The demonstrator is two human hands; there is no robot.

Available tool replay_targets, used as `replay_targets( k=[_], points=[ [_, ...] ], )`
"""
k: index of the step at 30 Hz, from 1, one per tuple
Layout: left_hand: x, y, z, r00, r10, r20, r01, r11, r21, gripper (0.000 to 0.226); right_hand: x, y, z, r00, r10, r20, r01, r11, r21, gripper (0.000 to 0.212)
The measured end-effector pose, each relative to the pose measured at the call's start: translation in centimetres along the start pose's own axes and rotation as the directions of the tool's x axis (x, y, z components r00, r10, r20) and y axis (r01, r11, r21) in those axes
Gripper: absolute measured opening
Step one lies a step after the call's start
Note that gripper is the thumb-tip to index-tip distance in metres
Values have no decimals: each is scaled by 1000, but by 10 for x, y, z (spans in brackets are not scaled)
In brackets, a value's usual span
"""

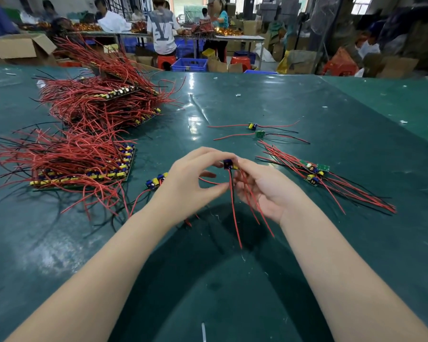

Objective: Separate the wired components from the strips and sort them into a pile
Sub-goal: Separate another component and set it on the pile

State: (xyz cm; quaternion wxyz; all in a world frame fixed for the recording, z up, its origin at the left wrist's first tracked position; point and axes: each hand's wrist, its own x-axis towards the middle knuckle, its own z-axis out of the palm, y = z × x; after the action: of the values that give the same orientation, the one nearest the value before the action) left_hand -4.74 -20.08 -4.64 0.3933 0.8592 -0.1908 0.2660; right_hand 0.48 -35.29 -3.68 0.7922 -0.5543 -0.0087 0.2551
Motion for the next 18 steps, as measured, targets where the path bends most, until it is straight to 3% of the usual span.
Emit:
replay_targets(
  k=[8, 18],
  points=[
    [2, 5, 0, 977, -106, -183, 88, 990, -106, 21, 1, 3, 3, 993, 77, 89, -87, 990, 110, 8],
    [2, 5, -4, 971, 44, -237, -26, 997, 76, 19, -2, 4, 5, 987, 56, 151, -83, 981, 176, 28]
  ],
)
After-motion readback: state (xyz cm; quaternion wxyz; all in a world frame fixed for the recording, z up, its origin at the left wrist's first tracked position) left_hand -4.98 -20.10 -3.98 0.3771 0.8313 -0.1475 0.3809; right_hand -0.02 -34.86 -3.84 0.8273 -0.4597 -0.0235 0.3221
